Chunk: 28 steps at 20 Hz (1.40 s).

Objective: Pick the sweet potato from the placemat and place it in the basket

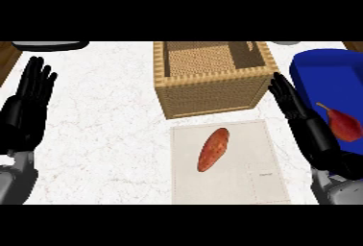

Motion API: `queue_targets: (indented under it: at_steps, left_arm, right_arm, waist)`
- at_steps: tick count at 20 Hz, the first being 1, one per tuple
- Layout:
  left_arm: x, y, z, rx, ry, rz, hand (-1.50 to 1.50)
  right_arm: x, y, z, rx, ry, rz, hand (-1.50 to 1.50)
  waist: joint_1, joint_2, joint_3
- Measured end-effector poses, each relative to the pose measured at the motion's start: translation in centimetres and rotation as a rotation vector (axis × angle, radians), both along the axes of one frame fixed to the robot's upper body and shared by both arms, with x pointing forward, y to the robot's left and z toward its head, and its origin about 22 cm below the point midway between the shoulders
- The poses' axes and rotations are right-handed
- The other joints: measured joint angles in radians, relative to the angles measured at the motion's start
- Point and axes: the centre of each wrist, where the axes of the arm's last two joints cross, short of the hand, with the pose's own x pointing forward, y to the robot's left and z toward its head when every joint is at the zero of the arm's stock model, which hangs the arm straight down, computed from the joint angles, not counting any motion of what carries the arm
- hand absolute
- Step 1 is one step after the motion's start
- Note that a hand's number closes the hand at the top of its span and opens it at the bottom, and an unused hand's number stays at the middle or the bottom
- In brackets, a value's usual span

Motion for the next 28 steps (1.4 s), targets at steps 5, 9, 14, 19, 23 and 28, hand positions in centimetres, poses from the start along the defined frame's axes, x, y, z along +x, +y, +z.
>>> queue_targets:
  at_steps: [5, 9, 14, 19, 23, 28]
  left_arm:
    - [-0.2, 0.2, -1.9, 0.083, 0.142, 0.002, 0.00]
    - [-0.7, 0.4, -4.3, 0.128, 0.296, -0.011, 0.00]
    - [-0.5, -0.4, -5.2, 0.155, 0.382, -0.045, 0.00]
    - [-0.4, -0.1, -5.6, 0.166, 0.417, -0.034, 0.00]
    - [-0.7, -0.5, -6.1, 0.173, 0.423, -0.028, 0.00]
    - [-0.6, -0.6, -6.0, 0.174, 0.428, -0.025, 0.00]
  right_arm:
    - [-0.8, -0.7, -3.6, 0.252, -0.022, -0.086, 1.50]
    - [-1.2, 1.9, -4.0, 0.427, -0.256, -0.055, -1.50]
    - [-2.8, 7.2, -4.8, 0.430, -0.450, -0.212, -1.50]
    - [-5.0, 6.7, -6.4, 0.178, -0.366, -0.440, -1.50]
    - [-7.1, 2.7, -7.8, -0.117, -0.247, -0.509, -1.50]
    - [-10.2, -0.7, -7.1, -0.401, -0.053, -0.387, -1.50]
  waist:
    - [0.003, -0.001, -0.010]
    - [-0.006, -0.002, -0.011]
    - [0.005, -0.009, -0.017]
    - [-0.010, -0.015, -0.024]
    - [-0.020, -0.018, -0.029]
    - [-0.017, -0.018, -0.032]
